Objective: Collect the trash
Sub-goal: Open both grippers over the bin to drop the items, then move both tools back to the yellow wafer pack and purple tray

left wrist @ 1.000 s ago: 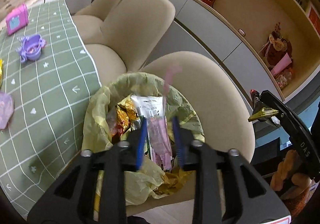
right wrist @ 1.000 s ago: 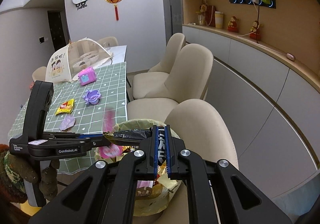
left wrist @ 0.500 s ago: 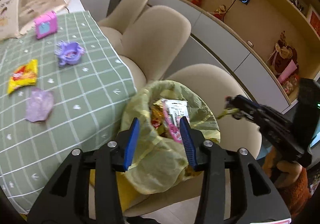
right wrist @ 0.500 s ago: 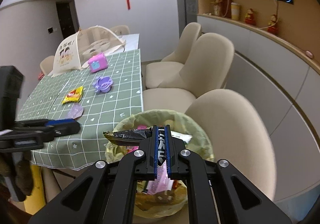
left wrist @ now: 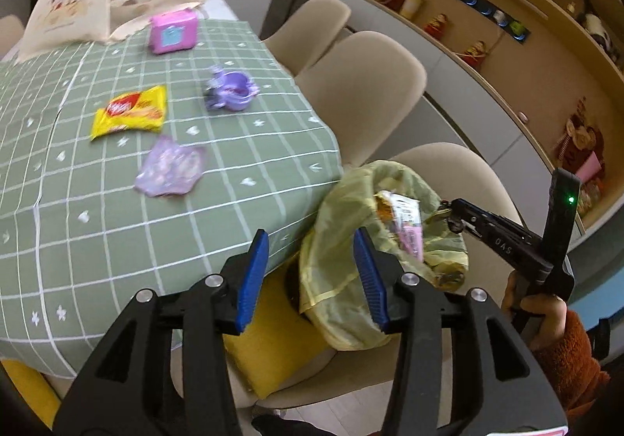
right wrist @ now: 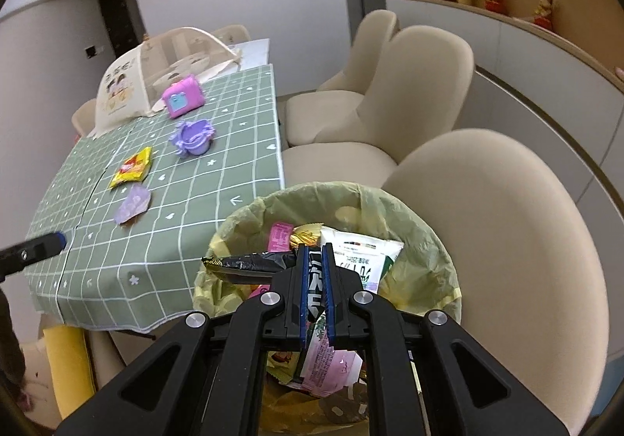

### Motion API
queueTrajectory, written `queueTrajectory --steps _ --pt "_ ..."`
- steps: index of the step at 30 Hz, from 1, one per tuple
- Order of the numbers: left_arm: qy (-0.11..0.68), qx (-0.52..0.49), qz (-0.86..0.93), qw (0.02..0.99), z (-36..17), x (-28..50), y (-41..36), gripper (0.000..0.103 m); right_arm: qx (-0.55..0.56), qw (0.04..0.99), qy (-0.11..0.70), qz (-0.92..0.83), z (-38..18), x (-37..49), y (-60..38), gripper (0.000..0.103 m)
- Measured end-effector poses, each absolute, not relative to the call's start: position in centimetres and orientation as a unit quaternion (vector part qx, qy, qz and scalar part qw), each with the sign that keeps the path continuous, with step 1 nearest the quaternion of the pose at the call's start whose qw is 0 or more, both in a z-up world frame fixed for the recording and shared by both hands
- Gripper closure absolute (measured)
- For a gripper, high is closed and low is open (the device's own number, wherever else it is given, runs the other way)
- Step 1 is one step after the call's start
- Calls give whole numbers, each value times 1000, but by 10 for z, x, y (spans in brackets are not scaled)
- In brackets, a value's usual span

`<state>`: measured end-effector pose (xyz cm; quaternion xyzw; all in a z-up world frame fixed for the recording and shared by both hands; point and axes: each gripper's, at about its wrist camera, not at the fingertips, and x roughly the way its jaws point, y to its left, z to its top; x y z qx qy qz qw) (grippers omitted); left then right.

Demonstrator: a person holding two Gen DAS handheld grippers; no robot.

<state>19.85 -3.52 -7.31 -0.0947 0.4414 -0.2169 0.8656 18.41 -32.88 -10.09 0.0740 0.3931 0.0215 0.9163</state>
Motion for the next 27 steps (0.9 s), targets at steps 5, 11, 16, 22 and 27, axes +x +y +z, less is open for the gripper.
queueTrajectory --steps 5,11,16,22,27 --pt "448 -103 -207 864 -81 199 -23 59 81 910 406 18 -110 186 -329 80" --pt "452 -111 -196 863 -87 198 -12 59 72 914 399 21 -108 183 -324 47" --pt "455 -121 -175 865 -92 200 7 58 68 920 383 39 -96 183 -310 47" --pt "452 -118 -135 874 -98 216 41 53 63 924 368 81 -82 192 -277 47" --pt "451 -105 -100 881 -101 241 73 53 69 916 372 134 -84 208 -235 38"
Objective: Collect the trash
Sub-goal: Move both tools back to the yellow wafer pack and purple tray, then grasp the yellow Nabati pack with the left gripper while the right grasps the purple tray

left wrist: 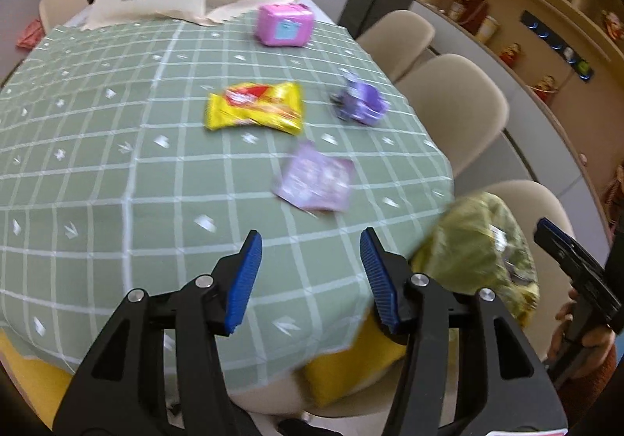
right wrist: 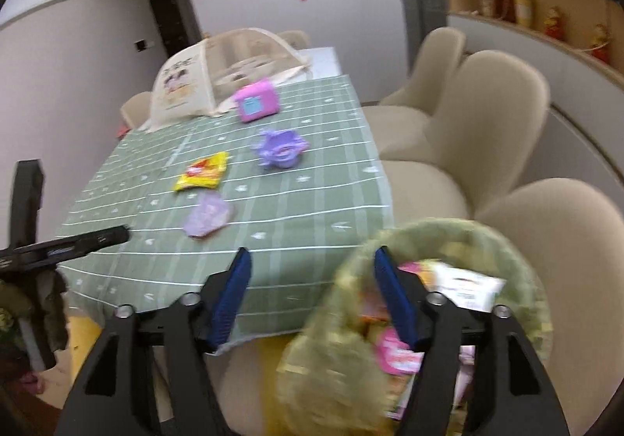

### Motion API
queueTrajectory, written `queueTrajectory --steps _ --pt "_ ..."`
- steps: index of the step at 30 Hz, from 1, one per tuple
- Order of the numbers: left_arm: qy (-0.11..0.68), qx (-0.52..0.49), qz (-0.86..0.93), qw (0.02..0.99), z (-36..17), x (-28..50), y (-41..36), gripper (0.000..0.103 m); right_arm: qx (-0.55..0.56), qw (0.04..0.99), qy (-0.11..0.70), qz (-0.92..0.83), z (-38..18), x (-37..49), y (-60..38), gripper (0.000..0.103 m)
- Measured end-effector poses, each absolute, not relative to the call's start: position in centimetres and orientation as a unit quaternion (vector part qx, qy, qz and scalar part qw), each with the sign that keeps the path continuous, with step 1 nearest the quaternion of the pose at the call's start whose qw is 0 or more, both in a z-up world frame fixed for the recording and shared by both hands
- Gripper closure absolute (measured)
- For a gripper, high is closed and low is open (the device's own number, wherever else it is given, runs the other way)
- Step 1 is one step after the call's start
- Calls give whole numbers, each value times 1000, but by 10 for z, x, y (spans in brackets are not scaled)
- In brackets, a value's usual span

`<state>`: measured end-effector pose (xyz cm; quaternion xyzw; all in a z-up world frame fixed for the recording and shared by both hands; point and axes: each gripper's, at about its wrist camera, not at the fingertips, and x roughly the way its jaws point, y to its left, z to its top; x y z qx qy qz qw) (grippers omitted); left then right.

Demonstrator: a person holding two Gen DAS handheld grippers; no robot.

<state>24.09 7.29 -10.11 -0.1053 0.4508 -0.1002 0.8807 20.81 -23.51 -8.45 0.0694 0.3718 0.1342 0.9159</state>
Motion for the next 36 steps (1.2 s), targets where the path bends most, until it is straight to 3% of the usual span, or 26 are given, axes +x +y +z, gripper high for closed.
queueTrajectory --steps 22,36 --pt "454 -42 -185 871 -130 367 139 53 66 865 466 173 -143 320 -98 38" --pt "452 140 -338 814 -150 478 80 53 66 849 508 130 -166 328 -86 38"
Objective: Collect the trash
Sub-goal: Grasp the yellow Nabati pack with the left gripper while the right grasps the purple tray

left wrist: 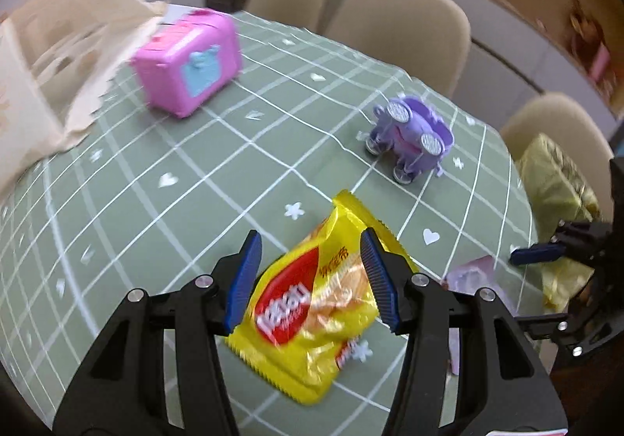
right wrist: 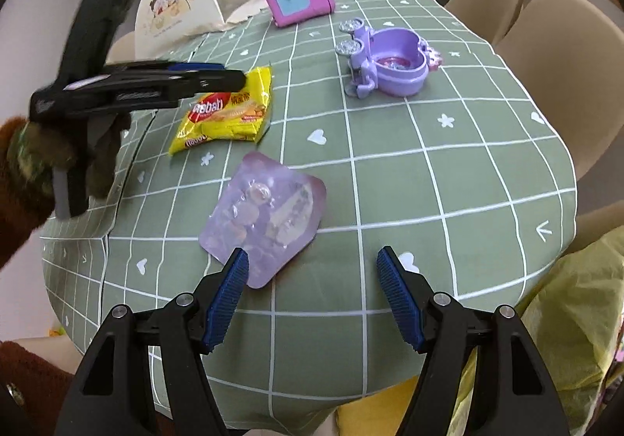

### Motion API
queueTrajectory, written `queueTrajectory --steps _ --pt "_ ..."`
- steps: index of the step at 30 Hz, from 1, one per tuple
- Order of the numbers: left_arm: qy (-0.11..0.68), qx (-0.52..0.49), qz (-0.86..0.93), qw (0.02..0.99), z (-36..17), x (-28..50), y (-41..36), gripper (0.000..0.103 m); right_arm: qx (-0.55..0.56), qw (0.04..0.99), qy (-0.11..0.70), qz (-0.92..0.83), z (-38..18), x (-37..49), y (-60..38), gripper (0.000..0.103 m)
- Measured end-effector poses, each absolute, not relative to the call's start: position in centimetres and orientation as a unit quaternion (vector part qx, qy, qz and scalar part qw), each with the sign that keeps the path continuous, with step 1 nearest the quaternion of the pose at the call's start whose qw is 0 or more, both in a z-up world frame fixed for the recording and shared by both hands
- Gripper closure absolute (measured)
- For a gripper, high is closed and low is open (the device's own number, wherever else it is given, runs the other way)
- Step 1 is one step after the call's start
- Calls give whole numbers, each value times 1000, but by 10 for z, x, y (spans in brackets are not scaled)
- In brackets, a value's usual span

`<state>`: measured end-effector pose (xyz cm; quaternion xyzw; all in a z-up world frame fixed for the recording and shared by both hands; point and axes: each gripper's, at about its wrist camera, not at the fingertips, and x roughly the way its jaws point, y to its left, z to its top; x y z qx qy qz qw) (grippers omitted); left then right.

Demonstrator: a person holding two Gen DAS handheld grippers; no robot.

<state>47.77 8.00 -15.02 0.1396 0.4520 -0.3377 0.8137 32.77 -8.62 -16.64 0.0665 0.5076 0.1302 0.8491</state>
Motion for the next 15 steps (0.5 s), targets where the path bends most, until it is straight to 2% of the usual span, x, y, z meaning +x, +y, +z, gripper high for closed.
queueTrajectory --steps 5,7,9,12,15 --pt "482 164 -349 787 -167 484 67 53 60 847 512 130 -167 327 -85 38" --pt "485 154 -347 788 -167 481 70 54 56 846 514 131 -167 329 -83 35" --pt "484 155 -337 793 -167 476 74 68 64 846 513 129 -167 330 -81 29" --pt "493 134 -320 798 -166 470 87 78 77 850 508 116 -168 329 -79 27" --pt "503 111 -289 807 -165 464 109 81 72 851 510 101 -168 331 -75 27"
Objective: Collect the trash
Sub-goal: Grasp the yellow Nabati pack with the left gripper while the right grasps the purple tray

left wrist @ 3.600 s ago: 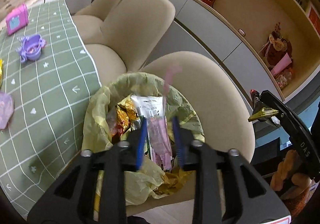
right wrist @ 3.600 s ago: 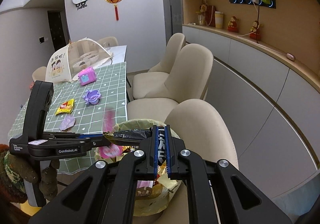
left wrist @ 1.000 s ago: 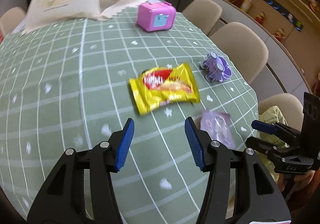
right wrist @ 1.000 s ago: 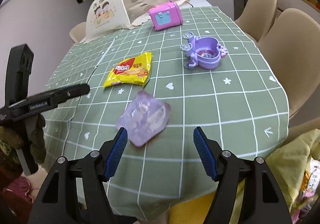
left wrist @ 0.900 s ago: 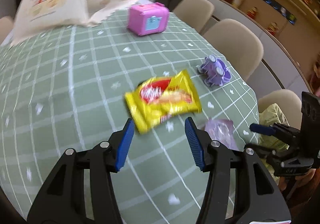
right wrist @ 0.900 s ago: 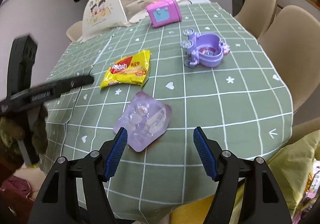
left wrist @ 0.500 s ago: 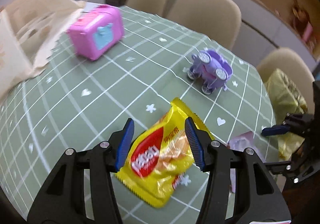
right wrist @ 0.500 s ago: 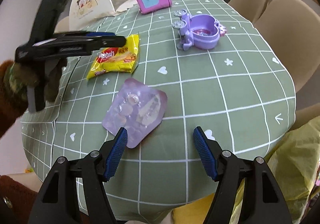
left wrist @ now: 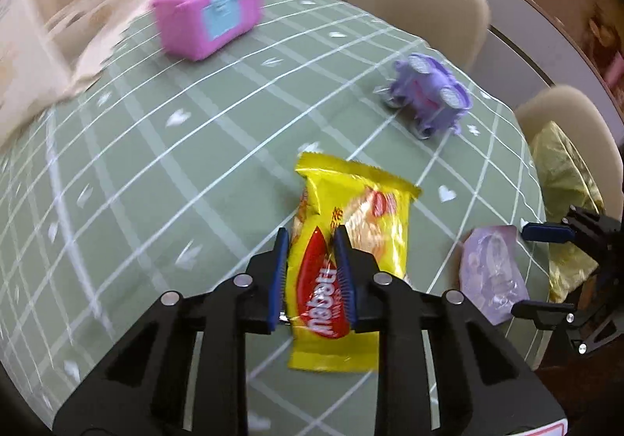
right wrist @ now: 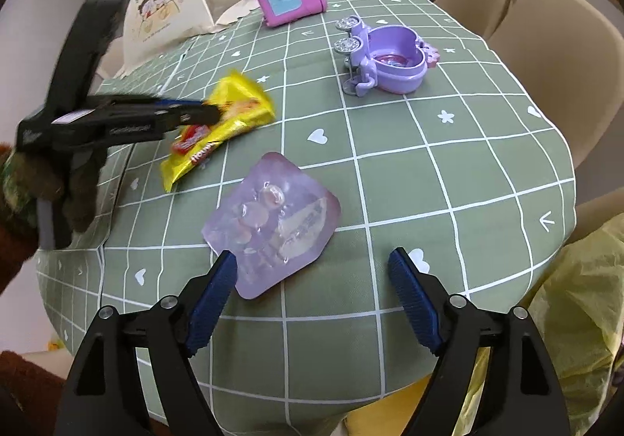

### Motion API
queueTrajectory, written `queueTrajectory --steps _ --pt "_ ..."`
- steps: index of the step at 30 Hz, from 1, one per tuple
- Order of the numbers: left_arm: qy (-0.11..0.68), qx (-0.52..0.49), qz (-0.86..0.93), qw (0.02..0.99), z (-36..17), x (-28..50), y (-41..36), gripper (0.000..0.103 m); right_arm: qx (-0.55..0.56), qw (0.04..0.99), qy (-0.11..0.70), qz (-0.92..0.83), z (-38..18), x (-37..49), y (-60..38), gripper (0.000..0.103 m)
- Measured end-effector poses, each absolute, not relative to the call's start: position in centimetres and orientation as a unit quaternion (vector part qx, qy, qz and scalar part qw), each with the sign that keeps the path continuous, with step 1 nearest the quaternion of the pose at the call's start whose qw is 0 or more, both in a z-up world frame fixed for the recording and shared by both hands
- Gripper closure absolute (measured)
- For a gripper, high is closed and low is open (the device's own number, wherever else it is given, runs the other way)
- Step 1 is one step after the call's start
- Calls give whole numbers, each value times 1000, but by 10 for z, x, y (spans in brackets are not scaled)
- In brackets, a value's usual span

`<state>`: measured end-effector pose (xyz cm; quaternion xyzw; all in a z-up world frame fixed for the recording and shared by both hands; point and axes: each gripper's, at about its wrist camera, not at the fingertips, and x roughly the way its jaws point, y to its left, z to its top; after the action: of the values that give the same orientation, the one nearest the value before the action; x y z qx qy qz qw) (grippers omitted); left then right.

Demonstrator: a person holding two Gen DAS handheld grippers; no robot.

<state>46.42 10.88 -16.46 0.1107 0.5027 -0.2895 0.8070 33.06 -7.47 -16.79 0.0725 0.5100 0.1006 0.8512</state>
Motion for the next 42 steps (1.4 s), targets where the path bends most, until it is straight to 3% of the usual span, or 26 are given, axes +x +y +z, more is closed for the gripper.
queueTrajectory --steps 8,13,16,21,23,29,31,32,35,42 --pt "520 29 -200 830 -164 443 177 81 -7 856 505 108 -171 340 -47 27" --pt "527 -8 -181 831 -164 434 197 70 -51 856 497 131 -173 349 -20 30" --pt "528 -24 -173 831 -163 427 203 66 -74 855 492 144 -171 355 -6 44" --pt "532 -55 -169 828 -164 423 206 65 -55 850 501 154 -167 372 -7 78" --pt "533 -61 -168 827 -165 424 207 65 -43 846 508 156 -166 379 -11 86" --pt "532 -69 -153 830 -165 432 199 65 -44 844 509 162 -162 382 -11 95" --pt "533 -63 -151 830 -165 435 194 68 -44 848 502 164 -158 379 -11 96" --pt "533 -61 -151 830 -164 435 192 81 -43 849 501 165 -157 379 -11 97" --pt "529 -52 -156 832 -161 434 185 89 -36 852 496 168 -150 376 -13 97" --pt "512 -48 -161 842 -144 424 179 90 -28 866 473 162 -127 369 -23 98"
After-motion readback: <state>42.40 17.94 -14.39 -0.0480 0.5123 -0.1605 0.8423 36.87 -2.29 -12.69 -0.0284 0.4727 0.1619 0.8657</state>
